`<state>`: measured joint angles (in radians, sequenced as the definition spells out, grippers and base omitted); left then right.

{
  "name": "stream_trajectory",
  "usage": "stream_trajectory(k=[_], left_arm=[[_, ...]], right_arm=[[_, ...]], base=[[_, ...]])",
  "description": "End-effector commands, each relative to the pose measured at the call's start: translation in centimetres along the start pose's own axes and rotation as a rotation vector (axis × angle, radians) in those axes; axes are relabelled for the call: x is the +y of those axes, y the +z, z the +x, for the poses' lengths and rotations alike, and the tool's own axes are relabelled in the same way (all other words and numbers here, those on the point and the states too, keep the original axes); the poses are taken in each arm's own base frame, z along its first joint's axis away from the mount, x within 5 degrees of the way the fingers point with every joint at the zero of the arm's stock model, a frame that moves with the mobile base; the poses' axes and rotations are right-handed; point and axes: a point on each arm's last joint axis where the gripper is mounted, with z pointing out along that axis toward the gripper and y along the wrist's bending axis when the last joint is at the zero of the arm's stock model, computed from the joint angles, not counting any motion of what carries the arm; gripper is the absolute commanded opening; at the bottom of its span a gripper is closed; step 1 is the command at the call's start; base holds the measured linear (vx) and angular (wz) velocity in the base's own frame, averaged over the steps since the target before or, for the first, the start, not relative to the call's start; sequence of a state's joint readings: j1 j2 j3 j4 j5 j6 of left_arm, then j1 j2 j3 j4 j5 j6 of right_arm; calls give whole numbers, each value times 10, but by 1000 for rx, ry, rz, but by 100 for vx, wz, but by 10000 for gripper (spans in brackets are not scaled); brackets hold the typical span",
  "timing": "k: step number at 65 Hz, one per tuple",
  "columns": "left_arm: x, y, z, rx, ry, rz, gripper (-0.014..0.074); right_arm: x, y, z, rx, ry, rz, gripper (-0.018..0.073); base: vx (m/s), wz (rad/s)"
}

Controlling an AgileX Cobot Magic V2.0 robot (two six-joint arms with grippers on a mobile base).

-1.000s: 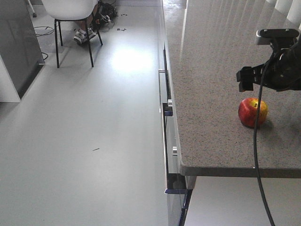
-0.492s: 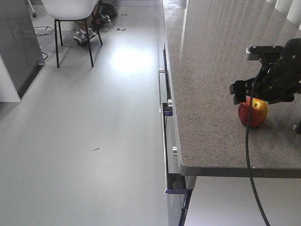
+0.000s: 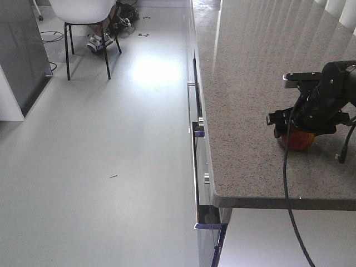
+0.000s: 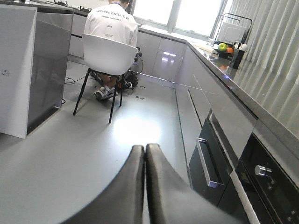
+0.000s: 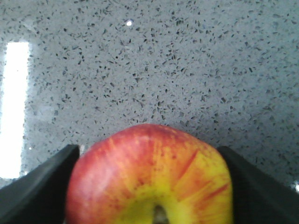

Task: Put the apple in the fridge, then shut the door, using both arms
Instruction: 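Close the right gripper on the apple and lift it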

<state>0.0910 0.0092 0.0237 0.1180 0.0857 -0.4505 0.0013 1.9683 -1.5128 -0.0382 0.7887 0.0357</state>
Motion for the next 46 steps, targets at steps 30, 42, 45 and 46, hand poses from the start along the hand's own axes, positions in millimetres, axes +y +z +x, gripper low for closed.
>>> stream_trajectory(k=[30, 42, 45, 46], left_arm=[[-4, 0, -10, -64, -13, 32, -6], [-4, 0, -10, -64, -13, 32, -6], [-4, 0, -10, -64, -13, 32, -6], [-4, 0, -10, -64, -13, 32, -6]], right_arm=[[0, -154, -12, -381, 14, -54, 117], [9, -282, 28, -703, -65, -175, 99], [10, -309, 42, -775, -90, -195, 100], [11, -318, 47, -796, -93, -208, 101]], base=[[0, 0], [0, 0], [0, 0], [0, 0]])
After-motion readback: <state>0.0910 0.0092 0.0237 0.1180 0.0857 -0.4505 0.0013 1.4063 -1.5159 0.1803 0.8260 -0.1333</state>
